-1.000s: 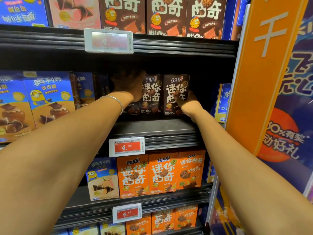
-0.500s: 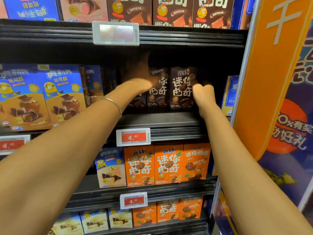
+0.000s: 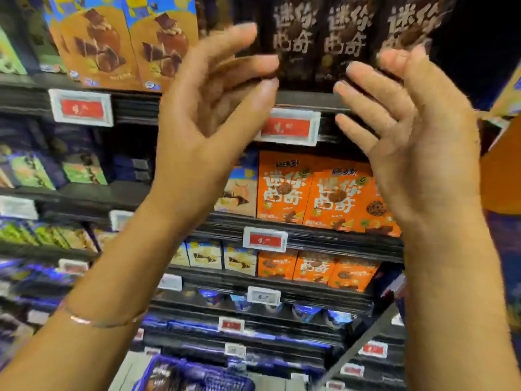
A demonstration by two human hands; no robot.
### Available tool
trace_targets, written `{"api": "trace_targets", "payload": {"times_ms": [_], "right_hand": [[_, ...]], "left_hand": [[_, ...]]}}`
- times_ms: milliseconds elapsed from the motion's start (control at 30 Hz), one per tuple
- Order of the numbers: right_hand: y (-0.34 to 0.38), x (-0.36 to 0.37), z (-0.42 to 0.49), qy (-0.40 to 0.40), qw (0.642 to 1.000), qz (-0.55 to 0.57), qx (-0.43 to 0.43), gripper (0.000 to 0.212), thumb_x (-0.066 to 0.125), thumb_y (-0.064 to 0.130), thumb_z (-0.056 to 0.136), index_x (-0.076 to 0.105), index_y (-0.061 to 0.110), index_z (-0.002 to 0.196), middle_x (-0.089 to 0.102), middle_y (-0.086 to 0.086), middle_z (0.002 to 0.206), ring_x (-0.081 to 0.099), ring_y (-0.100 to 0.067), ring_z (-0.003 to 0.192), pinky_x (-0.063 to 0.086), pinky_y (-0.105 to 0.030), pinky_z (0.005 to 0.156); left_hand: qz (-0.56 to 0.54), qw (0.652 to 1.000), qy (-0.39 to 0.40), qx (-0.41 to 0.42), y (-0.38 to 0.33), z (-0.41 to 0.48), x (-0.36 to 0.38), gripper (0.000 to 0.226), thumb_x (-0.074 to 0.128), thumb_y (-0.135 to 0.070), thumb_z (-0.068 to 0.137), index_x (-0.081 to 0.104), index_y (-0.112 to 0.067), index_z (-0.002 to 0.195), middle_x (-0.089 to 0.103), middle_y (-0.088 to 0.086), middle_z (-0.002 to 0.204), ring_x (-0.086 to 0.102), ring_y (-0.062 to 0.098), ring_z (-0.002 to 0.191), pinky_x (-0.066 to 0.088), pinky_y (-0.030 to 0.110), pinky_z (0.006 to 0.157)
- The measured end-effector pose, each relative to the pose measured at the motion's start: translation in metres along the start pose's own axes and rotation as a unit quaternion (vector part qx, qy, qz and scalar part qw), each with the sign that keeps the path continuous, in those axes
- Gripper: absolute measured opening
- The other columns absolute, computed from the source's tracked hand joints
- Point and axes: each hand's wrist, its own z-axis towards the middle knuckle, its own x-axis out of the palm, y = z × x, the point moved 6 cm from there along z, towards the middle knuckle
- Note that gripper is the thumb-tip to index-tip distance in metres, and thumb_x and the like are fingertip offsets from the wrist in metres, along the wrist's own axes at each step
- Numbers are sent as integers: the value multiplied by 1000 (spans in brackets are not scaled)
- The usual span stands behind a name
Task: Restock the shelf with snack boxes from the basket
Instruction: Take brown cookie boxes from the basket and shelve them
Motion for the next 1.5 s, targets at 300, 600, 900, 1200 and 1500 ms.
{"api": "trace_targets", "payload": {"times_ms": [300, 600, 900, 1200, 1500], "right_hand": [[-210, 30, -116, 221, 889, -21, 400, 43, 59, 36, 95, 60, 11, 130, 70, -14, 128, 69, -31, 115, 50, -46, 101], [-384, 30, -288, 202, 694, -159, 673, 46, 53, 42, 102, 54, 16, 141, 63, -10, 137, 62, -29, 124, 43, -50, 112], [-466, 56, -381, 123, 643, -275, 704, 21, 56, 36, 103, 61, 20, 91, 65, -5, 95, 64, -17, 78, 42, -23, 61], [-637, 66, -494, 171, 589, -310, 727, 23, 57, 45, 101, 60, 23, 108, 68, -3, 117, 67, -20, 105, 52, -36, 83], [-883, 70, -584, 185, 611, -265, 723, 26, 60, 41, 99, 57, 21, 115, 60, 0, 113, 61, -19, 102, 50, -36, 80]], "left_hand": [[54, 945, -163, -278, 98, -202, -116, 45, 64, -37, 95, 61, -18, 136, 76, 8, 127, 72, 27, 118, 58, 33, 96], [145, 756, -215, -601, 185, -437, -181, 11, 64, -9, 105, 69, -7, 115, 73, 7, 108, 64, 24, 106, 53, 17, 90], [73, 665, -231, -706, 227, -560, -243, 18, 60, -29, 108, 69, -20, 96, 78, -14, 87, 71, 2, 84, 47, 30, 76], [44, 625, -266, -733, 341, -685, -287, 23, 59, -45, 107, 68, -23, 108, 78, -3, 112, 72, 11, 97, 50, 27, 77], [63, 633, -304, -709, 514, -828, -313, 20, 63, -40, 107, 70, -24, 97, 80, -10, 88, 76, 9, 84, 59, 35, 83]]}}
